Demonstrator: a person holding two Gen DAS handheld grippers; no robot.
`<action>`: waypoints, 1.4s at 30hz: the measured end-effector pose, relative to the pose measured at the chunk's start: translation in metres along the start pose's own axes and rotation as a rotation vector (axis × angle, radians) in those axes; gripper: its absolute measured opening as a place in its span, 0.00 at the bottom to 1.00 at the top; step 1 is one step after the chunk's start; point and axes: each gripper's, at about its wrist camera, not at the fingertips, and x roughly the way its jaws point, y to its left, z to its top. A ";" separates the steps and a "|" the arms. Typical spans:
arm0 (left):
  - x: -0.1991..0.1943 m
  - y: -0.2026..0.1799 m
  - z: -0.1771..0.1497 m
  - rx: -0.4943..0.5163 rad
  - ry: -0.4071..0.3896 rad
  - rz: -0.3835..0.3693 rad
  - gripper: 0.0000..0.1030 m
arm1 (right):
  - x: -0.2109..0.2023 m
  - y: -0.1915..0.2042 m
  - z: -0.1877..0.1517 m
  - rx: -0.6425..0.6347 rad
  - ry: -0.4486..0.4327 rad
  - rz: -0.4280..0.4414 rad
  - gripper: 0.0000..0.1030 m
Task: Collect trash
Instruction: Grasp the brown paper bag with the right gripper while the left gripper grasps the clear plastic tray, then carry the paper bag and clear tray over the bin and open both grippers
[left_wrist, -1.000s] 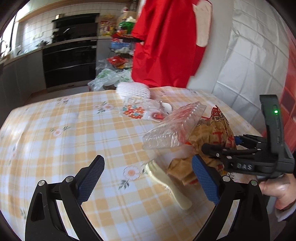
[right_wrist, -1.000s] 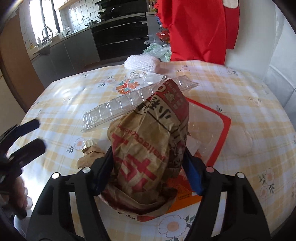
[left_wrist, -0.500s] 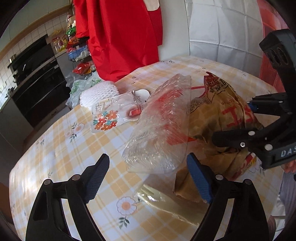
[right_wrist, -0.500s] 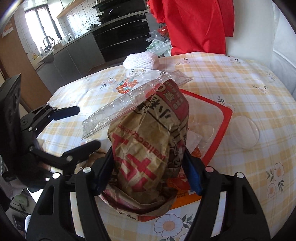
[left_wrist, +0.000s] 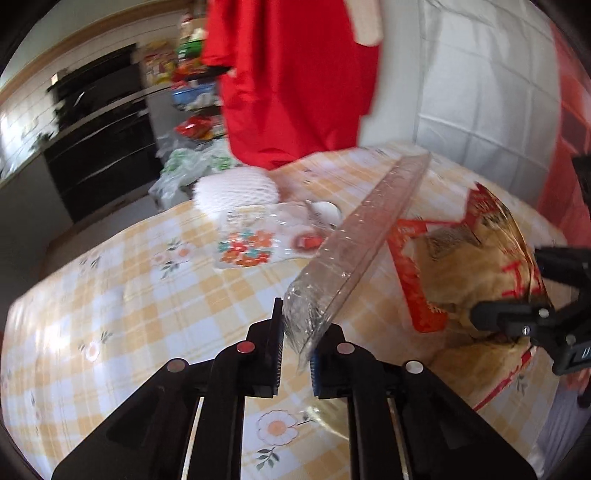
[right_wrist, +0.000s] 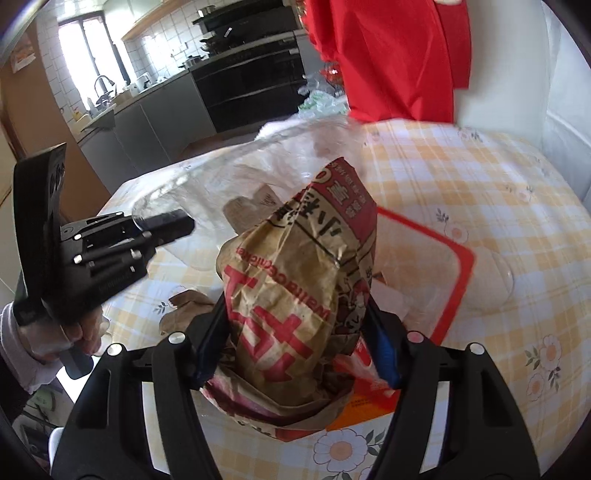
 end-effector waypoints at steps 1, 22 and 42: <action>-0.004 0.008 0.000 -0.040 -0.004 0.007 0.11 | -0.002 0.003 0.001 -0.010 -0.006 -0.002 0.64; -0.175 0.039 -0.025 -0.297 -0.131 0.154 0.11 | -0.110 0.043 -0.009 0.004 -0.152 0.060 0.63; -0.315 -0.040 -0.122 -0.493 -0.167 0.152 0.11 | -0.198 0.063 -0.089 -0.042 -0.189 0.122 0.63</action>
